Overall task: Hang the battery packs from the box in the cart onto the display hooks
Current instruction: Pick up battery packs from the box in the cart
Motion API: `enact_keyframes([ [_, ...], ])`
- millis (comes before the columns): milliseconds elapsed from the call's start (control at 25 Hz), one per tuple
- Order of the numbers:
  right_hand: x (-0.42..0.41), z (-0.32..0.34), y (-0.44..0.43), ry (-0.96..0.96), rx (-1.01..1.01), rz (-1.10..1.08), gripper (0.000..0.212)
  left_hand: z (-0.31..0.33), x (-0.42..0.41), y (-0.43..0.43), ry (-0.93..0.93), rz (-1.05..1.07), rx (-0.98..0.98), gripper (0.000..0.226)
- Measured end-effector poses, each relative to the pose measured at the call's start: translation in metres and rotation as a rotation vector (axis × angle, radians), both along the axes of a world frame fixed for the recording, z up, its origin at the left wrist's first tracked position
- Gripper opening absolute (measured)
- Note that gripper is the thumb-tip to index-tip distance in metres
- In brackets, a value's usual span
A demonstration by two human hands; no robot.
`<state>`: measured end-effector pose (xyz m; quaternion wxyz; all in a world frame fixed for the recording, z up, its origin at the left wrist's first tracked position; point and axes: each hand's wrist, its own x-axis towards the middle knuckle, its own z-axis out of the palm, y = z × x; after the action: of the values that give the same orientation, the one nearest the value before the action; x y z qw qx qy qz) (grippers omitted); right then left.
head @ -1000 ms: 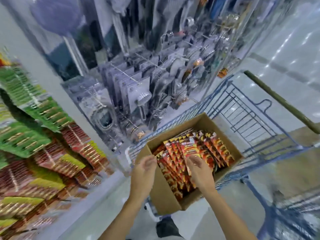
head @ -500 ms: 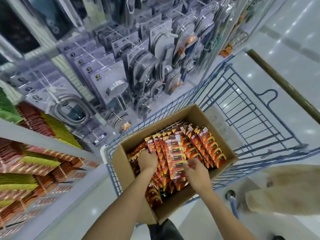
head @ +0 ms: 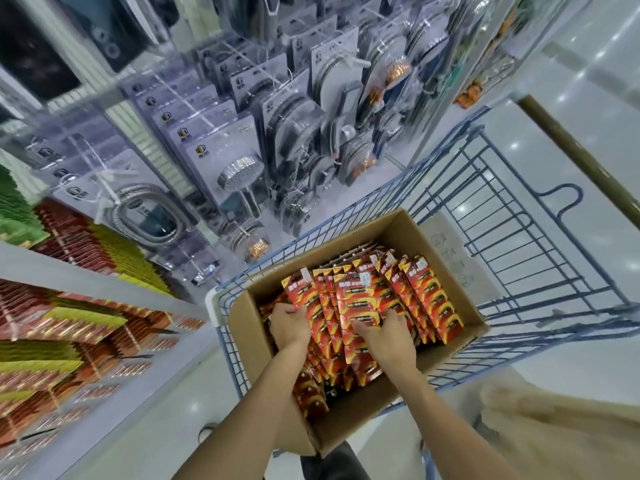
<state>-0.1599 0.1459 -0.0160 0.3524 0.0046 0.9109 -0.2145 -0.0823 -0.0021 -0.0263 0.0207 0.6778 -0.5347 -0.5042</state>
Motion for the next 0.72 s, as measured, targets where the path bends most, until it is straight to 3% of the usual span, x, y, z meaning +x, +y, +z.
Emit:
enact_keyframes([
  [120,-0.003,0.0,-0.013,0.084,0.112,0.065,0.087,0.028,0.027,0.008,0.172,-0.051,-0.096,0.011],
  [320,0.0,-0.009,-0.014,0.03,-0.18,-0.073,0.051,0.072,0.07,0.003,0.435,-0.054,-0.056,0.008],
  [480,0.02,0.024,-0.017,-0.036,-0.435,-0.156,0.026,0.09,0.099,-0.014,0.568,0.018,0.033,0.022],
  [600,0.037,0.062,-0.022,-0.14,-0.627,-0.223,0.021,0.107,0.121,-0.028,0.661,0.097,0.054,0.022],
  [720,0.062,0.111,-0.043,-0.233,-0.809,-0.165,0.032,0.135,0.151,-0.049,0.748,0.163,0.003,0.019],
])
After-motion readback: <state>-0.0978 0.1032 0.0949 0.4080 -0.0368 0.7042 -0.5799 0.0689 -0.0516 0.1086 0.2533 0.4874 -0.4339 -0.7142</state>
